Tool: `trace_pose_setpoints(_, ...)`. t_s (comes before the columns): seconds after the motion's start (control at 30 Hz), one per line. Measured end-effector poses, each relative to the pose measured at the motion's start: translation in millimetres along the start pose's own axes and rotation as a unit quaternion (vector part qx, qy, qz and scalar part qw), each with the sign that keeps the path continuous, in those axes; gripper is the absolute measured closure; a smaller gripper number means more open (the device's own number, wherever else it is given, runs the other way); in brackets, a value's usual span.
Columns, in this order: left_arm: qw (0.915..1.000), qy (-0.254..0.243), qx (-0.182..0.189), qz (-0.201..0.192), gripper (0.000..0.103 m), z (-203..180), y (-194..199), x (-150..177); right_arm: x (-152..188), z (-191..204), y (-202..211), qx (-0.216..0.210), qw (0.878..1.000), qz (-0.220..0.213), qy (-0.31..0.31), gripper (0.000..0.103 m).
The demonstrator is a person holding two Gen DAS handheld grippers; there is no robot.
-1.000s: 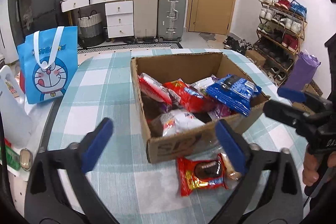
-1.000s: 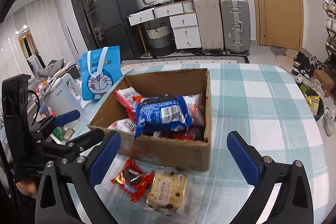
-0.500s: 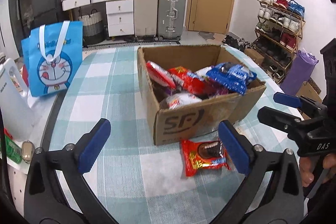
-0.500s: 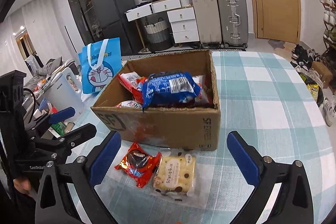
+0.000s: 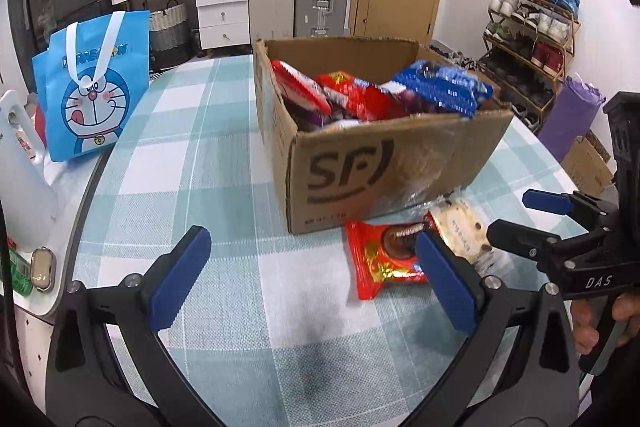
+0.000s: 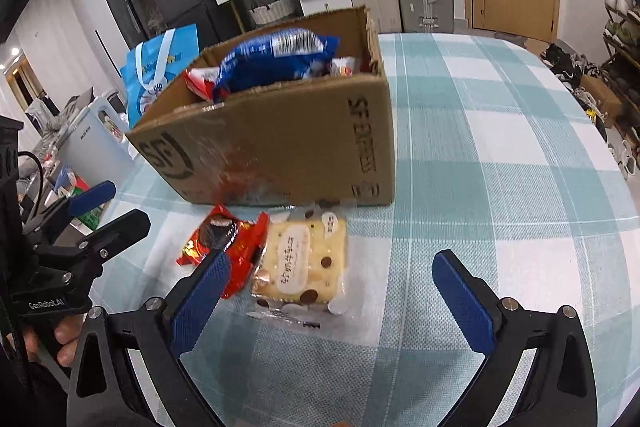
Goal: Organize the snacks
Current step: 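Move the left gripper to the small red Oreo pack while the right moves to the white cracker pack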
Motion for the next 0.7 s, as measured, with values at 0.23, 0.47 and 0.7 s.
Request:
trace_pose_setpoints(0.23,0.9998,0.000,0.004,0.020,0.001,-5.4,-15.8,10.6,4.6,11.3,-20.0,0.009,0.999,0.029,0.023,0.001)
trace_pose_setpoints(0.47,0.9996,-0.002,0.008,0.028,0.001,-10.7,-25.9,10.9,2.5,20.5,-36.6,0.036,0.997,0.045,0.048,0.001)
trace_pose_setpoints(0.7,0.9992,-0.004,0.005,0.040,0.001,-16.2,-33.5,12.3,0.1,17.0,-44.7,0.072,0.994,0.048,0.063,0.001)
Point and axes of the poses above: each gripper's, at about its wrist camera, not at the fingertips, and y roughly against the way its jaws point, z to its left, x to its underside, the point moved 1 cm from there along -y, roughly the way its jaws point, and after that the axes turned 4 degrees about y, right-handed, at the moved point
